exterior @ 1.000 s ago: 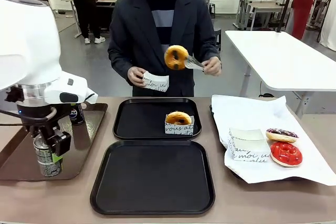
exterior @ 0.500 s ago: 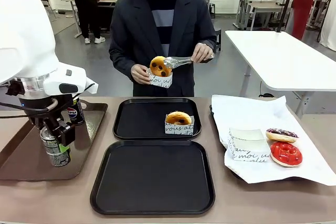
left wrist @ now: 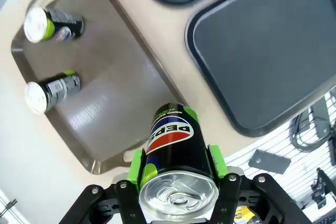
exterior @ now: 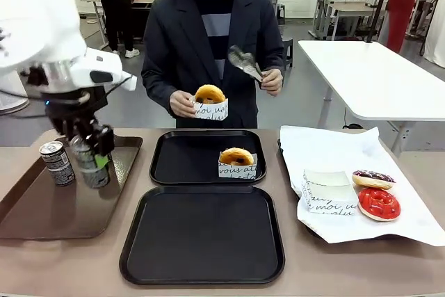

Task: Set up donuts and drinks on trays.
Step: Pick up one Pepsi coke and place it on the Flat Tray.

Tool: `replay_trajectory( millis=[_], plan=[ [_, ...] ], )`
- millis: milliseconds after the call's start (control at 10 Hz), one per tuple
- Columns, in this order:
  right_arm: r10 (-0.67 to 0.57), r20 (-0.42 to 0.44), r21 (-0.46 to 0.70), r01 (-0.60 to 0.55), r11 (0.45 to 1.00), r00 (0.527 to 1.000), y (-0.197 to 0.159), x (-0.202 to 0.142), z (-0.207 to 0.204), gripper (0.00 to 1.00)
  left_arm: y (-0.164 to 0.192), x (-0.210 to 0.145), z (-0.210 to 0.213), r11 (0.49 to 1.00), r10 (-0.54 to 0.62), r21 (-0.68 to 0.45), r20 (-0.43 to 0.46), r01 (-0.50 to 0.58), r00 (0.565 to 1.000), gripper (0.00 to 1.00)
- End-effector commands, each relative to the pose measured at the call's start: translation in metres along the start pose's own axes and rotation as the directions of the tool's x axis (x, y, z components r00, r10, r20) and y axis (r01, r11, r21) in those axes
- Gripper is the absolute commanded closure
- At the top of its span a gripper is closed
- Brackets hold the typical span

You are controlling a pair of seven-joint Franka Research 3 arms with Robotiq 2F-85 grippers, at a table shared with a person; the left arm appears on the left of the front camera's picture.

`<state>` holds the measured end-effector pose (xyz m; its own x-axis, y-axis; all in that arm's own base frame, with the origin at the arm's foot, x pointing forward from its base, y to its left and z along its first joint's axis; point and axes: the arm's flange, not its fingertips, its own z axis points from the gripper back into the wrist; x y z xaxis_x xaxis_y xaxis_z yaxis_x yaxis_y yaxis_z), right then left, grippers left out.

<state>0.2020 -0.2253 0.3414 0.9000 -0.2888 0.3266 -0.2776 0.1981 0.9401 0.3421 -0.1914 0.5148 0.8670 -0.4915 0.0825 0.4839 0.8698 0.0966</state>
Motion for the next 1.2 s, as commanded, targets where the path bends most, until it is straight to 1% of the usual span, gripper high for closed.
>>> replay_trajectory(
  millis=[0, 100, 200, 300, 400, 500, 600, 700, 800, 900, 1000, 1100],
  plan=[
    [0.015, -0.001, 0.010, -0.015, 1.000, 1.000, 0.001, -0.001, -0.001, 0.00, 0.010, 0.046, 0.017, 0.998, -0.002, -0.066, 0.002, 0.002, 1.000, 0.42],
    [0.015, -0.001, 0.010, -0.015, 1.000, 1.000, 0.001, -0.001, -0.001, 0.00, 0.015, 0.076, 0.019, 0.992, 0.005, -0.127, 0.026, -0.002, 1.000, 0.42],
    [0.015, -0.001, 0.010, -0.015, 1.000, 1.000, 0.001, -0.001, -0.001, 0.00, 0.021, 0.102, 0.018, 0.982, 0.016, -0.190, 0.032, -0.010, 0.999, 0.42],
    [0.015, -0.001, 0.010, -0.015, 1.000, 1.000, 0.001, -0.001, -0.001, 0.00, 0.025, 0.124, 0.014, 0.974, 0.025, -0.225, 0.032, -0.017, 0.999, 0.42],
    [0.015, -0.001, 0.010, -0.015, 1.000, 1.000, 0.001, -0.001, -0.001, 0.00, 0.029, 0.138, 0.007, 0.969, 0.033, -0.246, 0.017, -0.028, 0.999, 0.42],
    [0.015, -0.001, 0.010, -0.015, 1.000, 1.000, 0.001, -0.001, -0.001, 0.00, 0.028, 0.128, 0.001, 0.973, 0.034, -0.228, -0.030, -0.040, 0.999, 0.42],
    [0.015, -0.001, 0.010, -0.015, 1.000, 1.000, 0.001, -0.001, -0.001, 0.00, 0.020, 0.086, -0.003, 0.969, 0.024, -0.241, -0.123, -0.053, 0.992, 0.42],
    [0.015, -0.001, 0.010, -0.015, 1.000, 1.000, 0.001, -0.001, -0.001, 0.00, 0.004, 0.023, -0.009, 0.985, -0.060, -0.168, -0.074, 0.047, 0.995, 0.42],
    [0.015, -0.001, 0.010, -0.015, 1.000, 1.000, 0.001, -0.001, -0.001, 0.00, -0.014, -0.039, -0.015, 0.990, -0.108, -0.088, -0.013, 0.107, 0.994, 0.42],
    [0.015, -0.001, 0.010, -0.015, 1.000, 1.000, 0.001, -0.001, -0.001, 0.00, -0.026, -0.072, -0.017, 0.995, -0.091, -0.024, 0.041, 0.092, 0.995, 0.42],
    [0.015, -0.001, 0.010, -0.015, 1.000, 1.000, 0.001, -0.001, -0.001, 0.00, -0.033, -0.085, -0.020, 0.997, -0.069, 0.022, 0.067, 0.067, 0.995, 0.42],
    [0.015, -0.001, 0.010, -0.015, 1.000, 1.000, 0.001, -0.001, -0.001, 0.00, -0.033, -0.080, -0.023, 0.997, -0.072, 0.022, 0.044, 0.071, 0.996, 0.42]
  ],
)
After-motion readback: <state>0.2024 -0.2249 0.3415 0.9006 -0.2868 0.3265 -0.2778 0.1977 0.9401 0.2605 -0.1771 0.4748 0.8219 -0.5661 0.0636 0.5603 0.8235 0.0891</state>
